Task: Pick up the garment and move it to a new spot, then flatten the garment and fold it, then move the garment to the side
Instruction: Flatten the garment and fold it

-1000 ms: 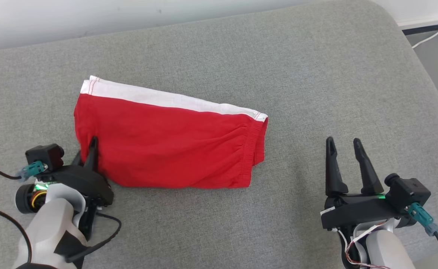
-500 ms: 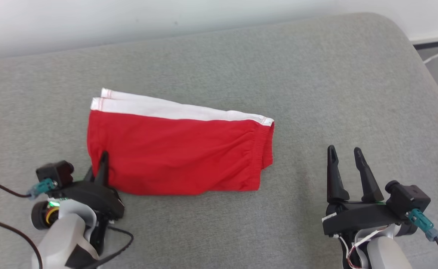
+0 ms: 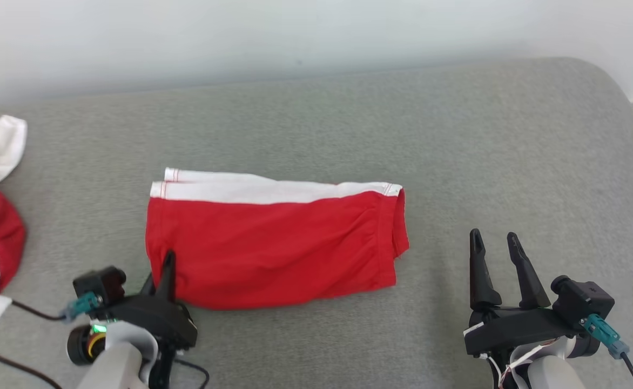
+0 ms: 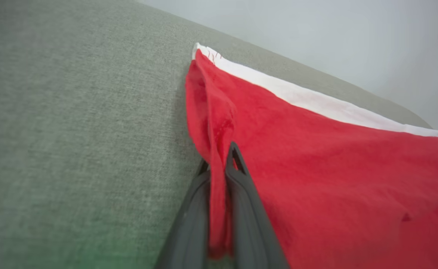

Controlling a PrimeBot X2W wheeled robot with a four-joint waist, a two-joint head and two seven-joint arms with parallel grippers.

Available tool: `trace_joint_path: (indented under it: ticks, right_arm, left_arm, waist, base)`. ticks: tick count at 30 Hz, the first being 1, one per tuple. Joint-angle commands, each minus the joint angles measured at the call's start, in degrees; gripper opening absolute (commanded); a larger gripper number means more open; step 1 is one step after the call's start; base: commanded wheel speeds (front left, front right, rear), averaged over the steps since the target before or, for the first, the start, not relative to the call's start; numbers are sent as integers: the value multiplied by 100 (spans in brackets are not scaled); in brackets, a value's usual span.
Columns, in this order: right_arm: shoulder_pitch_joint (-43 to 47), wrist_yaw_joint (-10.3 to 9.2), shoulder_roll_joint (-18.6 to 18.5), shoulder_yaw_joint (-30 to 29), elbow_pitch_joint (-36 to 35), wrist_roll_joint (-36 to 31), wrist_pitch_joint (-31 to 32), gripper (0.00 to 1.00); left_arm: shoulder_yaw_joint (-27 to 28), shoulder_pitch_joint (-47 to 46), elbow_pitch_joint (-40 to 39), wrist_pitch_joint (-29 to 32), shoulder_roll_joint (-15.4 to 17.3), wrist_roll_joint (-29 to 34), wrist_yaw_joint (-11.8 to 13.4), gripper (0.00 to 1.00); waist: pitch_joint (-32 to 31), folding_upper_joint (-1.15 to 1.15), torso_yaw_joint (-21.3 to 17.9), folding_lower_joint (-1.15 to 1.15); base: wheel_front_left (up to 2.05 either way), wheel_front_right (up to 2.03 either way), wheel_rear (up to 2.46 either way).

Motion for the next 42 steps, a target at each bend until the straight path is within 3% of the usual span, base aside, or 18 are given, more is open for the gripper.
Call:
trace_joint_path:
  ticks: [1, 10, 11, 12, 13, 25, 33, 42]
  right_arm:
    - [65, 2, 6, 8, 26, 15, -5, 100]
    - [17, 2, 5, 122, 96, -23, -5, 100]
    - [3, 2, 5, 134, 108, -43, -5, 100]
    - [-12, 2, 5, 138, 114, -50, -5, 100]
    - [-23, 2, 4, 134, 115, -56, -5, 100]
    - [24, 2, 6, 63, 104, -212, -5, 100]
    - [-22, 2, 5, 122, 157, -359, -5, 100]
    - [-265, 2, 4, 78, 435, -703, -5, 100]
  left_arm:
    - [48, 181, -67, -18, -3, 24, 66, 0]
    - [49, 692, -422, -19, -109, 39, 227, 0]
    - [56, 713, -460, -19, -114, 52, 253, 24]
    - [69, 726, -507, -19, -117, 76, 279, 82]
    - [89, 742, -559, -18, -117, 107, 295, 100]
    - [547, 1568, -2059, -18, 63, 1154, 698, 100]
    - [875, 2191, -2758, -18, 61, 1650, 696, 100]
    - [1110, 2504, -3029, -19, -82, 1689, 658, 100]
  waist:
    - [-148, -1, 168, 0]
    - [-162, -1, 352, 0]
    - [-153, -1, 356, 0]
    - [-149, -1, 360, 0]
    - [-145, -1, 364, 0]
    - [-282, -1, 576, 0]
    - [-308, -1, 772, 0]
    - [-152, -1, 1171, 0]
  base:
    - [0, 0, 0]
    - [0, 0, 0]
    - [0, 0, 0]
    - [0, 0, 0]
    - [0, 0, 0]
    - [0, 0, 0]
    - [0, 0, 0]
    - [0, 0, 0]
